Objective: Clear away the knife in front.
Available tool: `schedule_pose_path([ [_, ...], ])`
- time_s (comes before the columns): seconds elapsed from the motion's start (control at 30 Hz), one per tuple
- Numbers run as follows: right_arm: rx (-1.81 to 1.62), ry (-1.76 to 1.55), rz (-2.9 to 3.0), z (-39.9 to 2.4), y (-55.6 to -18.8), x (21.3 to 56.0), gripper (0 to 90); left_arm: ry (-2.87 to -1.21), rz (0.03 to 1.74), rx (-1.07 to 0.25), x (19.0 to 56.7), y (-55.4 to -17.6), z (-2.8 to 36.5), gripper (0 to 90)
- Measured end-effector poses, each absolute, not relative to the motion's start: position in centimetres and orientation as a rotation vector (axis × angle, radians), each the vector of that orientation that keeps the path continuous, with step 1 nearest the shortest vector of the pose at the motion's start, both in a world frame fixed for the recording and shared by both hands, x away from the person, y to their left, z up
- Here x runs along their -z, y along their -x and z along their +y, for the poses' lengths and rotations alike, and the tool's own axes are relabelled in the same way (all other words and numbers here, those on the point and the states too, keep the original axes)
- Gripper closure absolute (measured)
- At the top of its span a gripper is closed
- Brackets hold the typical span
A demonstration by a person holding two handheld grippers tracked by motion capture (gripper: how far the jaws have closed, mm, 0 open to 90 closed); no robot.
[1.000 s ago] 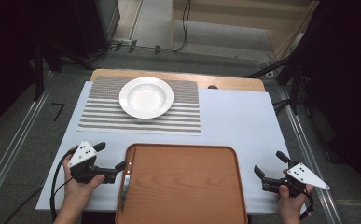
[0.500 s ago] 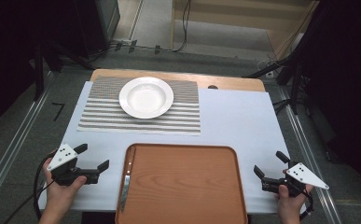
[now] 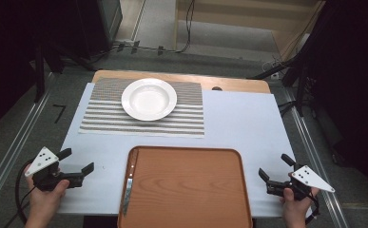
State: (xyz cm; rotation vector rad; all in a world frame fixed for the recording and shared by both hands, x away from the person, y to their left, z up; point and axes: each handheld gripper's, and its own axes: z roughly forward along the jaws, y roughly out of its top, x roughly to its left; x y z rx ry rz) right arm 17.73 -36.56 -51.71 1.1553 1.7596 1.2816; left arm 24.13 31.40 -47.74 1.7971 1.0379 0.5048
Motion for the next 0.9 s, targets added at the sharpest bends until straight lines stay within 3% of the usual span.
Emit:
schedule_pose_path([
  [0.4,-1.274,-1.163,1.762,-36.5,-17.8,51.7,0.0,-1.733,1.109,-0.510,48.2,-24.2,34.6,0.0],
  [0.9,-1.276,-1.168,1.758,-36.7,-17.8,51.7,0.0,-1.782,1.078,-0.522,49.0,-24.1,33.8,0.0],
])
